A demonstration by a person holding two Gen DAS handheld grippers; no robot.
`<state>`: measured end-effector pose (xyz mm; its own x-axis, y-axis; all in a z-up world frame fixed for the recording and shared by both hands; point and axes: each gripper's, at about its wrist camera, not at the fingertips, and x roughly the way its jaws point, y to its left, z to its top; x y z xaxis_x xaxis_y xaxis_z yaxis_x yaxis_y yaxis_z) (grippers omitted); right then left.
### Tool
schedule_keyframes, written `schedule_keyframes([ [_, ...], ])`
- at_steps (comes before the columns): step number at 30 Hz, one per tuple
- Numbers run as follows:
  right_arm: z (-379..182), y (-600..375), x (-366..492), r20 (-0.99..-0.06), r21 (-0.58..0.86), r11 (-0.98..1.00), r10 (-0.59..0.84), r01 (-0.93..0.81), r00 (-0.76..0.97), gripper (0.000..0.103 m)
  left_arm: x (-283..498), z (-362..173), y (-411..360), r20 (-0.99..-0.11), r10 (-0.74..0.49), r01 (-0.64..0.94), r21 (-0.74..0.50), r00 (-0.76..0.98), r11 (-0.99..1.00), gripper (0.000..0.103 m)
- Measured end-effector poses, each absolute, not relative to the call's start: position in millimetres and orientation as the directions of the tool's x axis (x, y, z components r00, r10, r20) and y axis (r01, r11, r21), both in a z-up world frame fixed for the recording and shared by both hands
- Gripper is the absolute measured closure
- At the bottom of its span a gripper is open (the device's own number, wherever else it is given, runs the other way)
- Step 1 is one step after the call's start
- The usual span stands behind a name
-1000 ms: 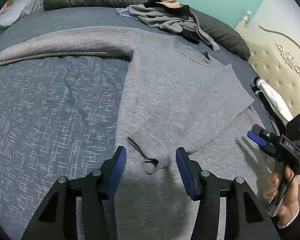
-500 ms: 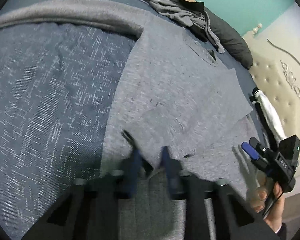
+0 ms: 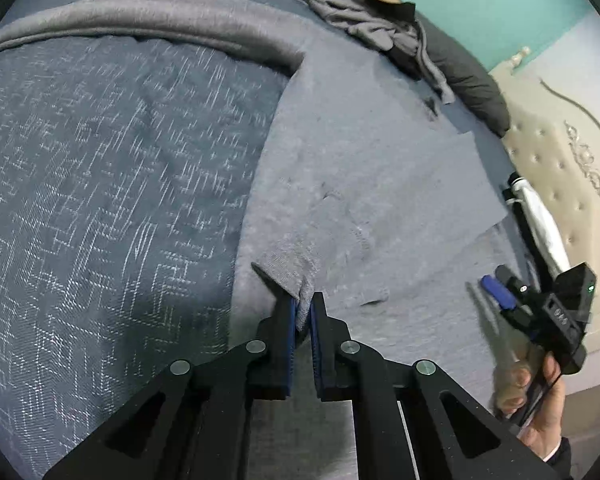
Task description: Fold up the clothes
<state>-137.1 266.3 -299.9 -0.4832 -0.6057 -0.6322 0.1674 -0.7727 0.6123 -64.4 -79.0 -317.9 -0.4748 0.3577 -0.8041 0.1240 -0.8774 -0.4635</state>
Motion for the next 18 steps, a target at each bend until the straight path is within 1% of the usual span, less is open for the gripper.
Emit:
schedule_keyframes([
  [1, -300.5, 266.6, -137.2, -0.634, 0.611, -0.774, -0.604, 0.167, -0.483, 0.052, -64.4, -317.1, -78.7, -0.805, 0.355, 0.126, -0.462, -0.476, -0.878, 0.093],
  [3, -301.2, 266.7, -138.1, -0.636, 0.610, -0.775, -0.602, 0.163, -0.482, 0.052, -63.6, -309.2, -79.9, -0.804, 0.330, 0.131, -0.444, -0.494, -0.886, 0.092],
  [4, -301.6, 266.8, -138.4, -0.638, 0.610, -0.776, -0.601, 0.161, -0.481, 0.052, -63.1, -304.0, -80.6, -0.804, 0.311, 0.134, -0.430, -0.507, -0.893, 0.083],
  [6, -301.9, 267.2, -138.7, -0.640, 0.610, -0.777, -0.600, 0.158, -0.481, 0.051, -63.1, -294.6, -82.9, -0.800, 0.273, 0.137, -0.401, -0.535, -0.906, 0.073],
  [9, -301.4, 268.5, -139.4, -0.642, 0.605, -0.780, -0.596, 0.158, -0.483, 0.051, -67.2, -286.5, -83.0, -0.783, 0.256, 0.121, -0.387, -0.567, -0.914, 0.072],
  [13, -296.6, 273.4, -138.9, -0.643, 0.601, -0.785, -0.585, 0.146, -0.494, 0.051, -81.1, -289.4, -77.9, -0.786, 0.258, 0.086, -0.366, -0.562, -0.927, 0.072],
  [16, -280.9, 284.5, -143.9, -0.647, 0.579, -0.801, -0.563, 0.149, -0.515, 0.051, -94.7, -295.9, -70.2, -0.798, 0.256, 0.057, -0.339, -0.545, -0.939, 0.072],
  [18, -266.0, 301.6, -149.3, -0.655, 0.553, -0.825, -0.518, 0.119, -0.549, 0.051, -100.6, -301.9, -64.3, -0.814, 0.249, 0.045, -0.319, -0.525, -0.947, 0.072],
])
